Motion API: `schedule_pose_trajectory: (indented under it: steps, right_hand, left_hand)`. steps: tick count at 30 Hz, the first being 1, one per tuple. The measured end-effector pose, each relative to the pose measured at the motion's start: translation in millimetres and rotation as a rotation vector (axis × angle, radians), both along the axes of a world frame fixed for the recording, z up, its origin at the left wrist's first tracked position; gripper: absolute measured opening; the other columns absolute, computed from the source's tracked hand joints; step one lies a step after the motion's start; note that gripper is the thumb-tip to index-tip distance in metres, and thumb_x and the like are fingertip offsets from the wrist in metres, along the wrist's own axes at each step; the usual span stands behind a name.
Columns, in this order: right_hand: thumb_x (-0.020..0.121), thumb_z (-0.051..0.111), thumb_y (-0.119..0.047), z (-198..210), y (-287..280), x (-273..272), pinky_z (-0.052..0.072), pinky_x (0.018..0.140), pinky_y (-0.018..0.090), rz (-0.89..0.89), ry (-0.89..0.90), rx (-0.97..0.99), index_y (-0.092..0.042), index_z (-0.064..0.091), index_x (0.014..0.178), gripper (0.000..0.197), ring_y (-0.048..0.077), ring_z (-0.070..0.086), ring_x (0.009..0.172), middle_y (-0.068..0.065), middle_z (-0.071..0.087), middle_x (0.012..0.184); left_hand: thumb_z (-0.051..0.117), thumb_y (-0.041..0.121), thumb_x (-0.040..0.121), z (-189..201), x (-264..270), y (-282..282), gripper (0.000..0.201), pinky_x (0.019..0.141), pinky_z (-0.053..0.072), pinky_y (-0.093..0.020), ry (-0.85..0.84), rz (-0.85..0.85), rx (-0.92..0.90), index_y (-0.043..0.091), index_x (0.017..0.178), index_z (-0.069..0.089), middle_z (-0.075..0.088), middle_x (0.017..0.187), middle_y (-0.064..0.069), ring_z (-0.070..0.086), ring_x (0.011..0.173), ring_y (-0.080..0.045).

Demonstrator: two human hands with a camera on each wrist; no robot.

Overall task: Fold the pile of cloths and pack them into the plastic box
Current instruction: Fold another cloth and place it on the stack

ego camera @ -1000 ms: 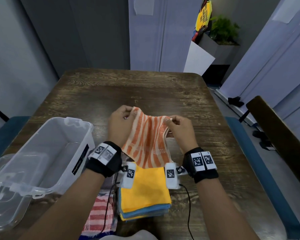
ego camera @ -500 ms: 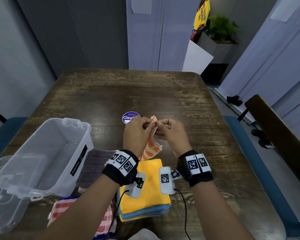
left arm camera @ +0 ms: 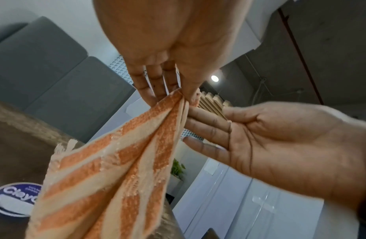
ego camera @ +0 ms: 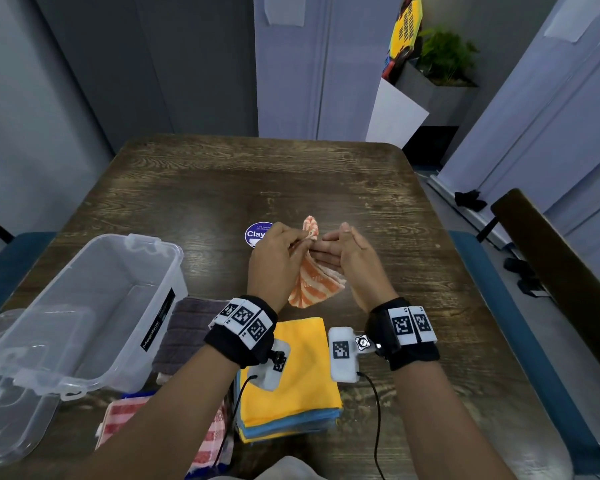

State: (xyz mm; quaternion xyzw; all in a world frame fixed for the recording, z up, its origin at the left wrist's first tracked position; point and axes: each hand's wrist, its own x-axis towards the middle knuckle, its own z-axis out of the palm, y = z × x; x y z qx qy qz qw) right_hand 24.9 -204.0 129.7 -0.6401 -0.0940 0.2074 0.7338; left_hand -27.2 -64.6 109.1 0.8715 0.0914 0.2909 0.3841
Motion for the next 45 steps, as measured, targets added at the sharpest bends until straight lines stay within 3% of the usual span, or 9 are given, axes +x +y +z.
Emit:
schedule_pose_trajectory:
  steps: [6, 9, 15, 24, 27, 32, 37, 41, 45]
  right_hand:
    - [0.103, 0.056, -0.024, -14, -15, 18, 0.055, 0.093, 0.047, -0.063, -0.197, -0.190, -0.011, 0.055, 0.110, 0.015, 0.025, 0.071, 0.100, 0.011, 0.075, 0.105]
    - [0.088, 0.075, -0.040, -22, -23, 21, 0.048, 0.104, 0.046, 0.054, -0.262, -0.375, -0.025, 0.057, 0.125, 0.044, 0.015, 0.061, 0.117, -0.001, 0.065, 0.125]
    - [0.097, 0.065, -0.014, -15, -11, 8, 0.050, 0.094, 0.036, 0.054, -0.301, -0.092, -0.013, 0.067, 0.104, 0.007, 0.013, 0.066, 0.100, -0.002, 0.074, 0.103]
    - [0.101, 0.061, -0.024, 25, -4, 3, 0.056, 0.077, 0.052, 0.111, -0.477, -0.140, -0.007, 0.064, 0.106, 0.018, 0.027, 0.069, 0.081, 0.016, 0.074, 0.093]
    - [0.104, 0.053, -0.029, 27, -4, 3, 0.054, 0.079, 0.047, 0.123, -0.486, -0.185, -0.010, 0.065, 0.101, 0.022, 0.024, 0.067, 0.082, 0.007, 0.073, 0.091]
    - [0.106, 0.043, -0.039, 21, -7, 4, 0.044, 0.069, 0.047, 0.101, -0.398, -0.141, -0.003, 0.056, 0.103, 0.039, 0.025, 0.052, 0.075, 0.009, 0.058, 0.084]
    - [0.100, 0.050, -0.053, 16, -6, -4, 0.047, 0.066, 0.040, 0.115, -0.349, -0.125, -0.010, 0.054, 0.102, 0.044, 0.021, 0.058, 0.074, 0.008, 0.062, 0.085]
    - [0.092, 0.069, -0.043, 11, 2, -12, 0.054, 0.071, 0.057, 0.242, -0.320, -0.134, -0.009, 0.051, 0.111, 0.043, 0.034, 0.067, 0.081, 0.028, 0.067, 0.095]
    - [0.095, 0.068, -0.012, -7, 10, -17, 0.058, 0.077, 0.029, 0.453, -0.360, -0.375, -0.014, 0.061, 0.111, 0.017, 0.010, 0.072, 0.090, -0.001, 0.073, 0.101]
  left_hand:
    - [0.048, 0.021, 0.105, 21, -4, 13, 0.014, 0.079, 0.051, -0.026, -0.016, -0.129, -0.259, 0.019, 0.105, 0.062, 0.066, 0.094, 0.009, 0.062, 0.088, -0.006]
    - [0.043, 0.020, 0.107, 30, -5, 20, 0.018, 0.074, 0.048, -0.027, -0.031, -0.226, -0.383, 0.022, 0.098, 0.058, 0.059, 0.085, 0.007, 0.055, 0.078, -0.008]
    - [0.039, 0.026, 0.109, 21, -8, 37, 0.021, 0.076, 0.044, -0.033, -0.073, -0.211, -0.515, 0.022, 0.094, 0.054, 0.054, 0.086, 0.004, 0.050, 0.079, -0.011]
    - [0.048, 0.050, 0.101, 18, -13, 26, 0.041, 0.101, 0.044, -0.031, -0.022, -0.185, -0.277, 0.042, 0.140, 0.042, 0.053, 0.132, 0.016, 0.054, 0.119, -0.003]
    - [0.051, 0.056, 0.098, 27, -7, 14, 0.042, 0.108, 0.036, -0.041, 0.039, -0.190, -0.016, 0.034, 0.134, 0.051, 0.059, 0.123, 0.016, 0.048, 0.120, -0.007]
    - [0.051, 0.045, 0.101, 34, -5, 4, 0.034, 0.059, 0.038, -0.021, 0.040, -0.231, -0.052, 0.012, 0.091, 0.049, 0.049, 0.069, 0.007, 0.048, 0.062, -0.004]
    - [0.049, 0.044, 0.103, 32, -3, 11, 0.031, 0.061, 0.038, -0.028, 0.021, -0.172, 0.032, 0.015, 0.091, 0.048, 0.052, 0.075, 0.006, 0.052, 0.068, -0.008]
    - [0.045, 0.050, 0.103, 34, -4, 28, 0.033, 0.053, 0.039, -0.030, 0.053, -0.138, 0.012, 0.019, 0.093, 0.044, 0.053, 0.064, 0.006, 0.052, 0.054, -0.010]
    - [0.036, 0.054, 0.104, 40, -9, 43, 0.038, 0.049, 0.043, -0.034, 0.046, -0.004, 0.065, 0.018, 0.095, 0.041, 0.053, 0.062, -0.003, 0.054, 0.050, -0.021]
